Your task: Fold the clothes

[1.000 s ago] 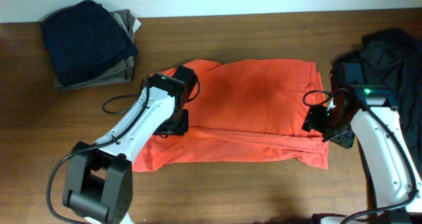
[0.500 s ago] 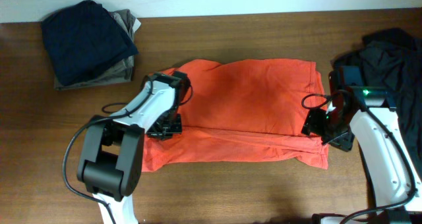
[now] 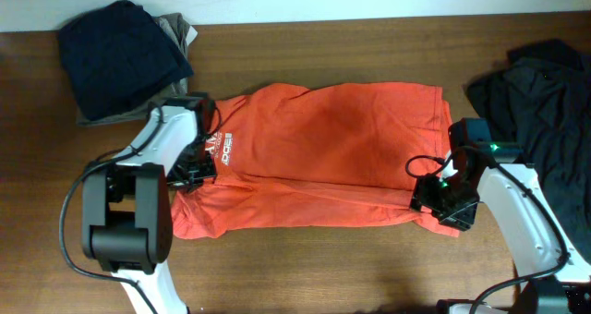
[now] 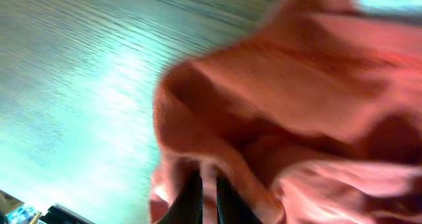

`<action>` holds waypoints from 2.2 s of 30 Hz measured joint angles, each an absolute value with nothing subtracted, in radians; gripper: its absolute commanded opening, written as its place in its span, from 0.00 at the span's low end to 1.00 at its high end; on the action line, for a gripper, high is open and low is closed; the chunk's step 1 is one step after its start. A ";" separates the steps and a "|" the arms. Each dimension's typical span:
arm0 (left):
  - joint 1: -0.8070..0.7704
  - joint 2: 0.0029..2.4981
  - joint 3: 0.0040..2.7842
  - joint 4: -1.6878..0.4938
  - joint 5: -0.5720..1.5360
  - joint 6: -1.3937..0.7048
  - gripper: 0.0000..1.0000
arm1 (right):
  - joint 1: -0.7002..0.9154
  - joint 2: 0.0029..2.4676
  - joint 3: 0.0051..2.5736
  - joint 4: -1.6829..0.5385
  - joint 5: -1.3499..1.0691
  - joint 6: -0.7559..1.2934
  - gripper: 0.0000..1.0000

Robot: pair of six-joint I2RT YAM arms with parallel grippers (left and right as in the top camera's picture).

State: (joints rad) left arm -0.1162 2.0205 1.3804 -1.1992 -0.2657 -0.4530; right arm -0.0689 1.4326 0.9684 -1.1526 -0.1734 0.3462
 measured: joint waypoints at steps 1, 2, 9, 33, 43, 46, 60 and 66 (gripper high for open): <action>-0.108 2.020 1.380 -1.200 -0.267 -0.453 0.09 | -0.068 1.433 0.968 -1.148 -0.178 0.343 0.67; -0.099 2.020 1.381 -1.204 -0.268 -0.453 0.09 | -0.064 1.433 0.968 -1.139 -0.184 0.337 0.67; -0.097 2.014 1.438 -1.303 -0.264 -0.452 0.06 | 0.075 1.433 0.966 -1.023 -0.245 0.327 0.37; -0.337 1.894 1.262 -1.144 0.020 -0.385 0.01 | 0.275 1.755 0.965 -0.868 -0.210 0.366 0.09; -0.278 1.895 1.203 -1.037 -0.009 -0.385 0.01 | 0.226 1.755 0.965 -0.845 -0.146 0.367 0.10; -0.243 1.897 1.179 -1.003 -0.027 -0.385 0.01 | 0.187 1.755 0.966 -0.836 -0.140 0.367 0.11; -0.117 1.900 1.151 -0.967 -0.035 -0.385 0.02 | 0.103 1.753 0.971 -0.795 -0.105 0.366 0.25; -0.036 1.898 1.151 -0.966 -0.053 -0.376 0.02 | 0.089 1.755 0.997 -0.840 -0.066 0.366 0.27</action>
